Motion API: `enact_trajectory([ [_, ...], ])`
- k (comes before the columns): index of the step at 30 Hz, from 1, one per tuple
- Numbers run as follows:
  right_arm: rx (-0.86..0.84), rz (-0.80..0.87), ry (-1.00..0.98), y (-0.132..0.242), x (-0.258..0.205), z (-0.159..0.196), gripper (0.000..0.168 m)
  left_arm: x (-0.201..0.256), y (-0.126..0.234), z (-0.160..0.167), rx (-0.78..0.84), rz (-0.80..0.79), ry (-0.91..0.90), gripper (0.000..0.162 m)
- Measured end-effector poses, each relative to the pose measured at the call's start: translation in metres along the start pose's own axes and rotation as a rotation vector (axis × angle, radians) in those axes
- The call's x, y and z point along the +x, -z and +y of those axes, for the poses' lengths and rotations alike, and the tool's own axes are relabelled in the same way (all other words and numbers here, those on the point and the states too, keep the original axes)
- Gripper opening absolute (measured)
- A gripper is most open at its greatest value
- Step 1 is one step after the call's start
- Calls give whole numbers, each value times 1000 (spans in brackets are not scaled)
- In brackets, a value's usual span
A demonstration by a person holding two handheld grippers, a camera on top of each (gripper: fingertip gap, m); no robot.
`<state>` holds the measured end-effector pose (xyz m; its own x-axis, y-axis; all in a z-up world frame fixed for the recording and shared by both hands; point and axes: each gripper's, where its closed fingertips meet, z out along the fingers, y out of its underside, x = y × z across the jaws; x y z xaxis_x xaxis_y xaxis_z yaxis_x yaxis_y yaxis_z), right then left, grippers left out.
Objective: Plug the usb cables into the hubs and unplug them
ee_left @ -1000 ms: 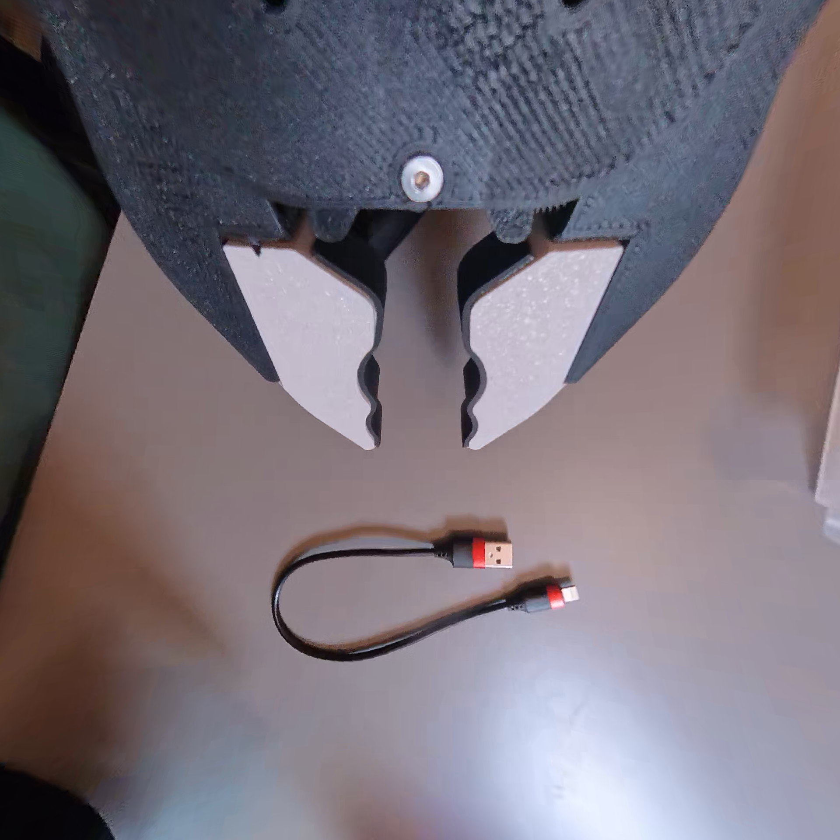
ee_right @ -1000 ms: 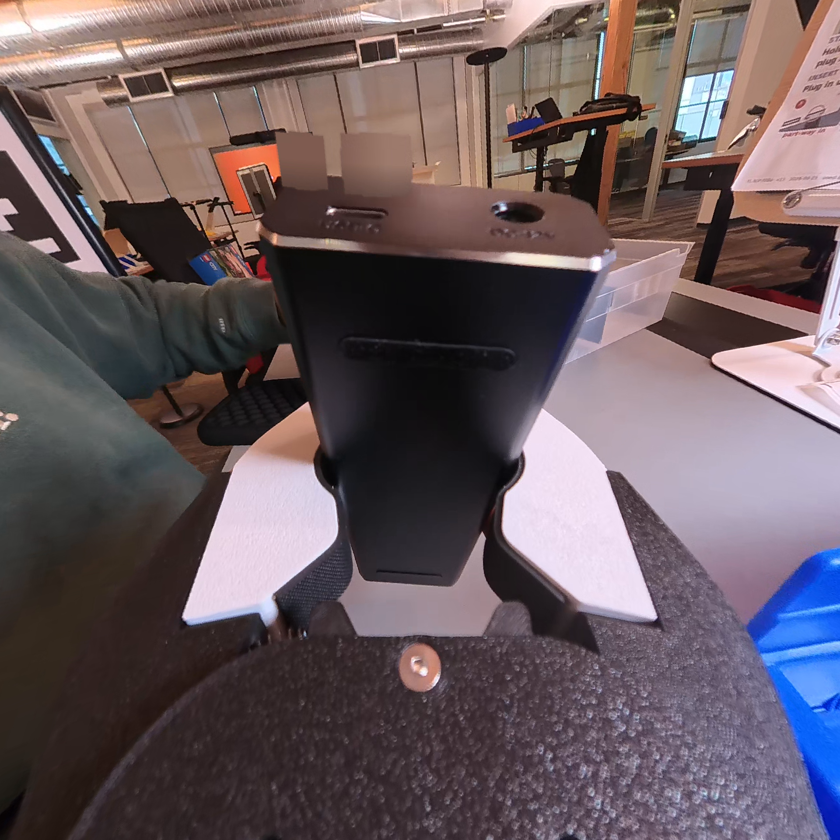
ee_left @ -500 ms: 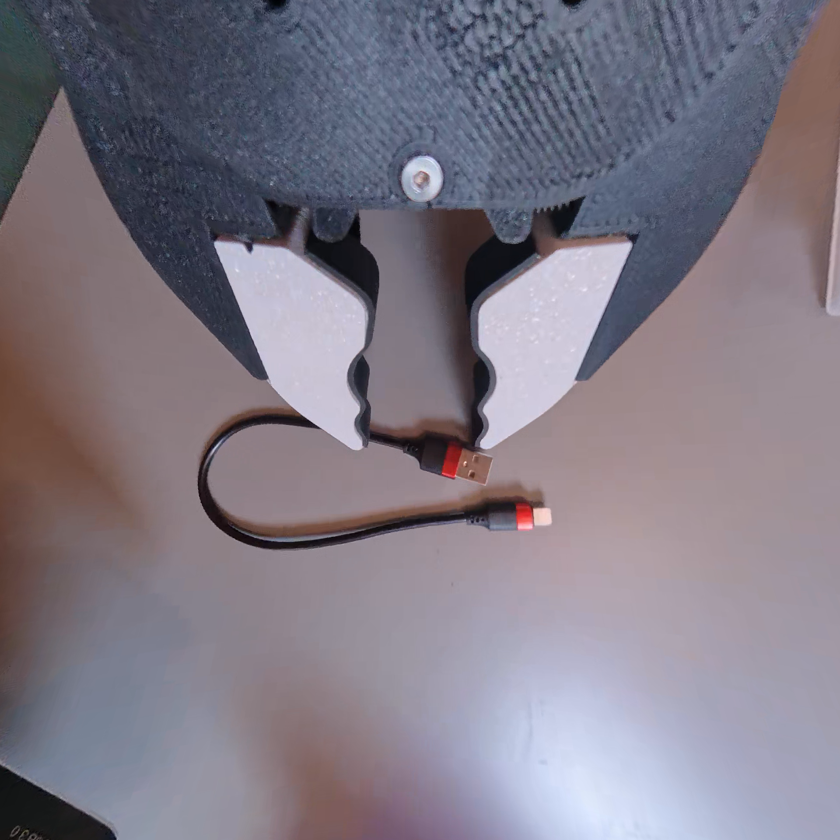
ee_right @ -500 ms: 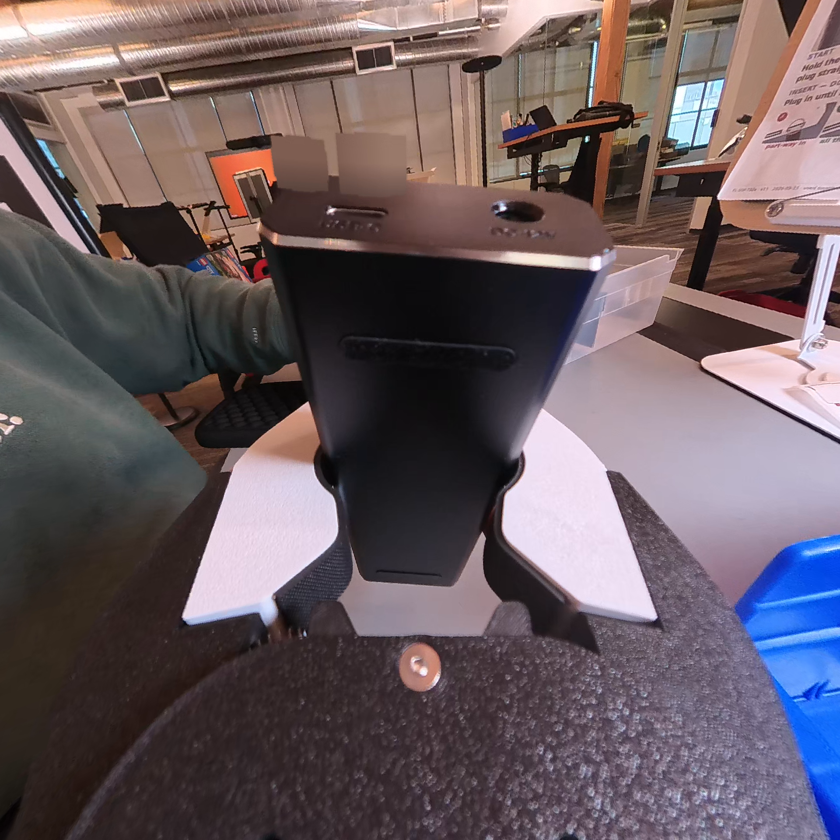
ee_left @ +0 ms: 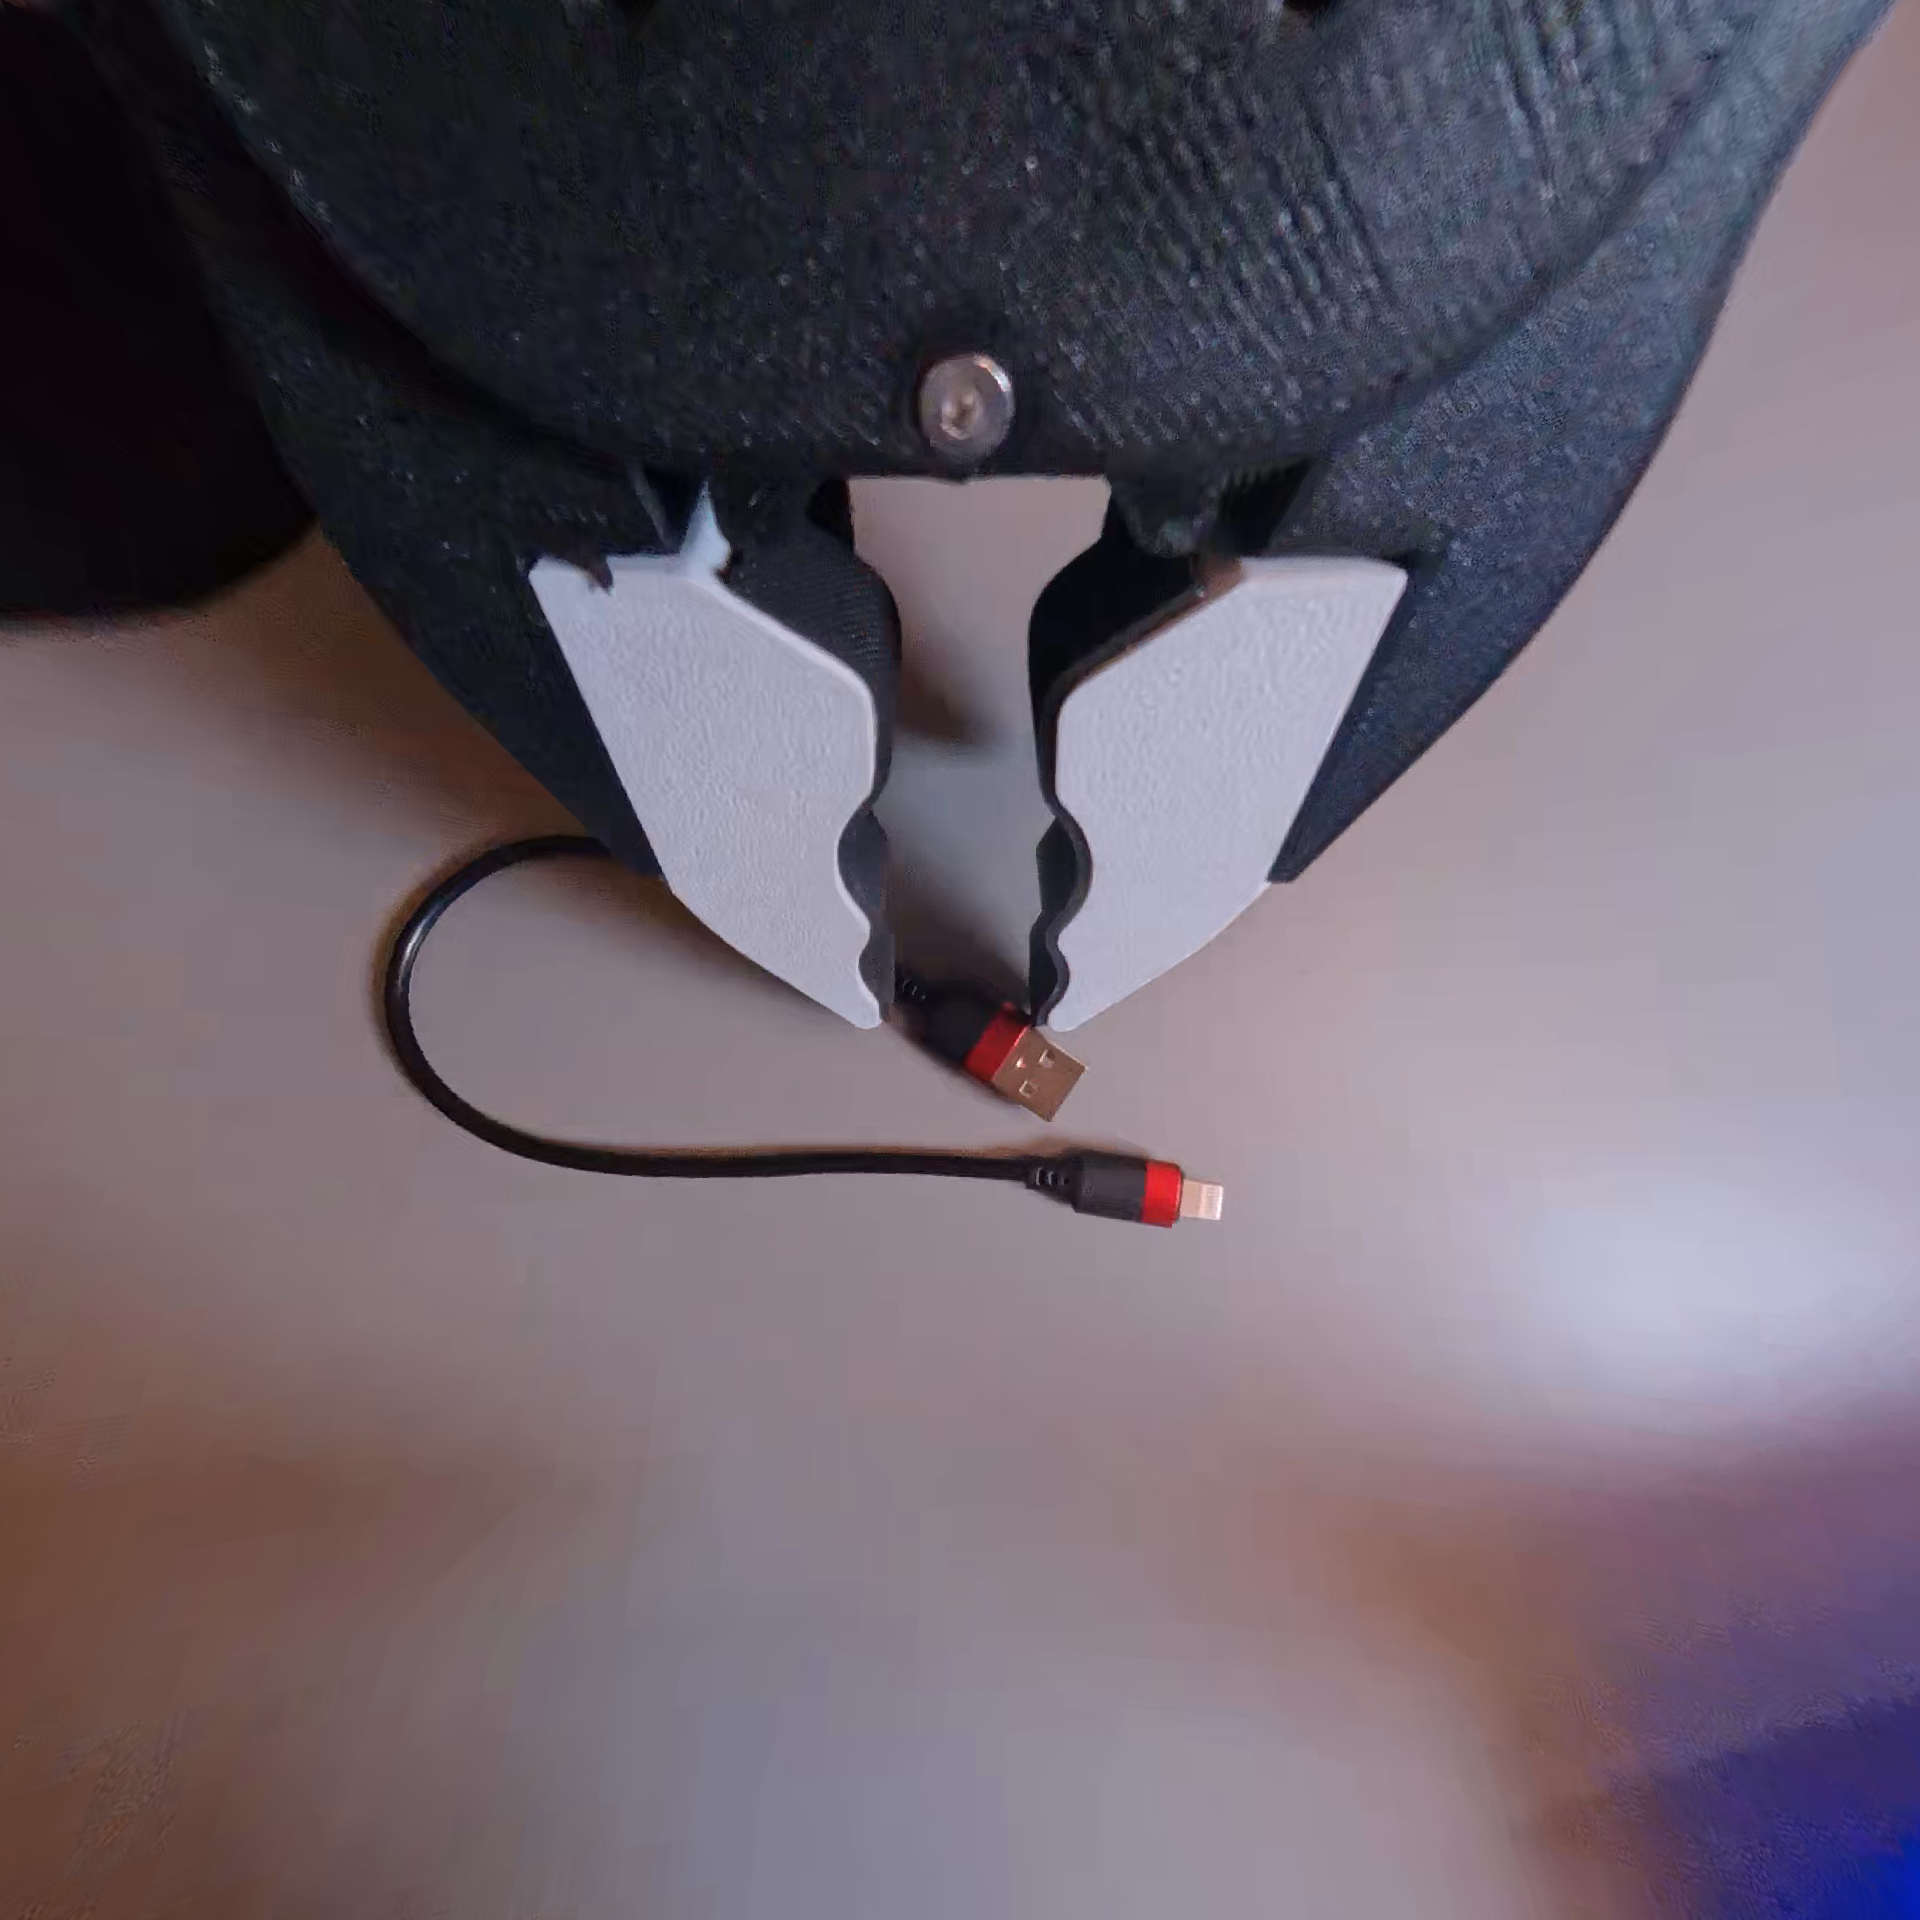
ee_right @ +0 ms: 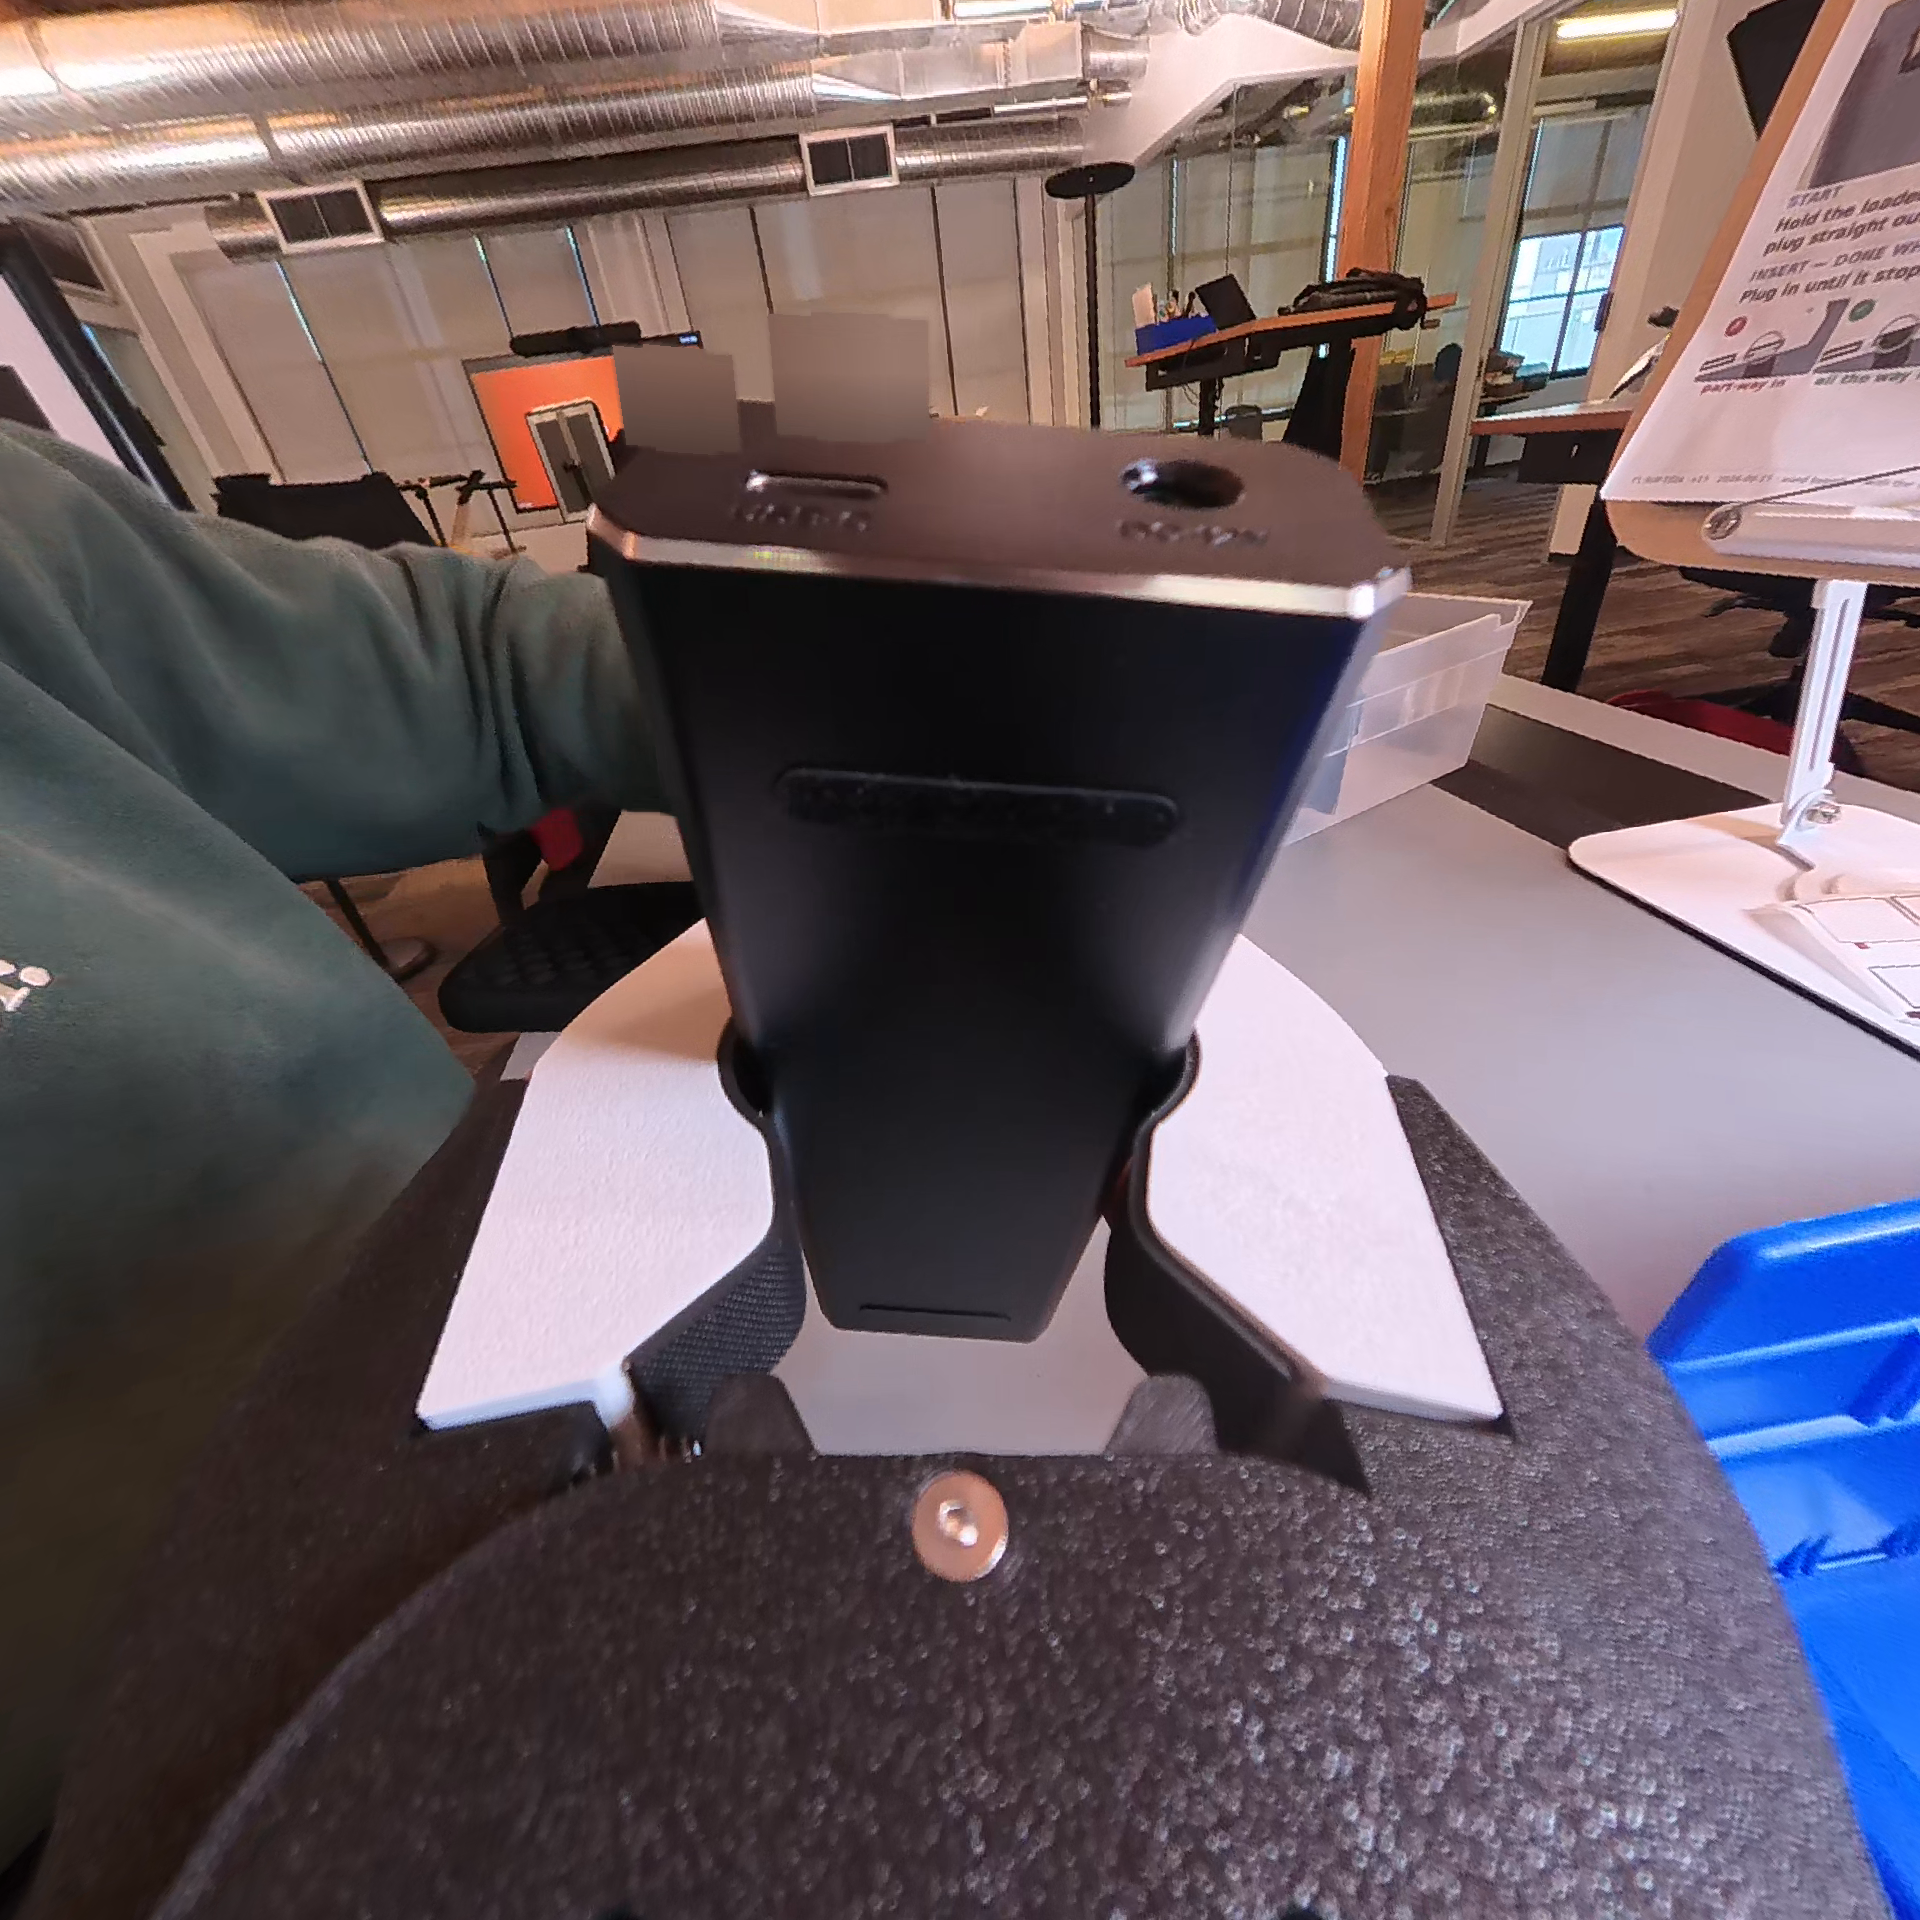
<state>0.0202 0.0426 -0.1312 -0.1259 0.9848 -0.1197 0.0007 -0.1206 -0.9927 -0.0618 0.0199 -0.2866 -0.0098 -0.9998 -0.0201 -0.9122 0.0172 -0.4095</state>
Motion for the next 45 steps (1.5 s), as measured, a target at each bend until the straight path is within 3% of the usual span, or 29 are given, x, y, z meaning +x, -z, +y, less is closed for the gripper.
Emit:
enact_trajectory([
  [2,3,1,-3,1,1,0,72,22,3,2,12,84,-210,24],
  [6,3,4,1,3,1,0,72,47,7,1,17,143,-326,24],
  [13,-1,-7,-1,3,1,3,72,67,11,-12,76,62,-392,24],
  [18,54,-114,25,5,-15,-3,72,61,12,-19,147,-5,-359,24],
  [22,71,-195,53,7,-28,-3,72,46,12,-21,190,-94,-222,29],
  [28,83,-292,35,11,-39,0,72,32,25,-36,319,-204,260,36],
  [33,113,-378,-12,14,-48,-3,72,46,5,-7,186,-245,443,41],
  [40,101,-398,-41,12,-50,0,72,45,-2,-8,234,-247,465,29],
  [43,76,-391,-43,10,-49,5,72,42,-2,-8,224,-258,406,6],
  [45,65,-384,-44,8,-48,7,72,38,0,-6,206,-274,356,5],
])
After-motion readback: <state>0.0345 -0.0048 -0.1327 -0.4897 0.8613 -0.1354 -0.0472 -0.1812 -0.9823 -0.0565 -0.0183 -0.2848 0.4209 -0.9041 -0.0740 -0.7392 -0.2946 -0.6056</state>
